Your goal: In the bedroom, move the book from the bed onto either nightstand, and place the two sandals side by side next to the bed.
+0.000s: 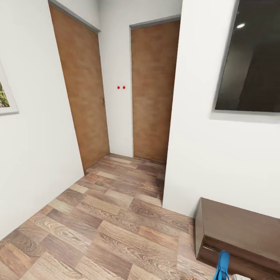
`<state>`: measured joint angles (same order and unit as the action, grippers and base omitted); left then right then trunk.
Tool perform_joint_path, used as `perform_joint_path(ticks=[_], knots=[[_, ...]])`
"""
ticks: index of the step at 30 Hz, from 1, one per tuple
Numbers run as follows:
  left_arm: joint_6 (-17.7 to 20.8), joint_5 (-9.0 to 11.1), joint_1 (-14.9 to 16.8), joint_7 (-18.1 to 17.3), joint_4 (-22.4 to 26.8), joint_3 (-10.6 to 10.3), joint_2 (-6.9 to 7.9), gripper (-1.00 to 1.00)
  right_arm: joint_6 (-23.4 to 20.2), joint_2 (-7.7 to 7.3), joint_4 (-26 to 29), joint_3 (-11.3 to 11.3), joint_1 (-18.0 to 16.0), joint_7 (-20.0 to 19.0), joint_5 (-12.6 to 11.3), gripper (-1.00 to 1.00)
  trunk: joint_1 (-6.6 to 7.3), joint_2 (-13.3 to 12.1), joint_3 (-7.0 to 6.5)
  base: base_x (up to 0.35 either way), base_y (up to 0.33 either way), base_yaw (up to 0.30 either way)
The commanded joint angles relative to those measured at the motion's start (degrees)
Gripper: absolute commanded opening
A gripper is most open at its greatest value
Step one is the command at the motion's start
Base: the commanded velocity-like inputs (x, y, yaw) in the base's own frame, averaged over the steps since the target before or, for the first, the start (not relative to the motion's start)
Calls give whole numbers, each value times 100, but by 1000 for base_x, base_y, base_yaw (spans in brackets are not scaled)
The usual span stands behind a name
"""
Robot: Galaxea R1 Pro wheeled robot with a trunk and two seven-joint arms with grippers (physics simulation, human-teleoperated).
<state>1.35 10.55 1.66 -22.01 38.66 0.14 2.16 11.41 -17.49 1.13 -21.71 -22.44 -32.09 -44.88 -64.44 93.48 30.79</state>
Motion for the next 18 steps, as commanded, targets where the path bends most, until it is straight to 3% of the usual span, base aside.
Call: perform_joint_path(ticks=[1, 6, 18], knots=[[14, 47, 1, -26, 1, 0, 2, 100, 19, 0, -8, -44, -6, -25, -47, -100, 0, 3, 6, 0, 0, -250], [14, 47, 1, -31, 1, 2, 2, 100, 19, 0, -9, -44, -6, -22, -45, -100, 0, 3, 6, 0, 0, -144], [14, 48, 1, -31, 1, 4, 3, 100, 19, 0, -17, -45, -6, -18, -44, -100, 0, 3, 6, 1, 0, -12]])
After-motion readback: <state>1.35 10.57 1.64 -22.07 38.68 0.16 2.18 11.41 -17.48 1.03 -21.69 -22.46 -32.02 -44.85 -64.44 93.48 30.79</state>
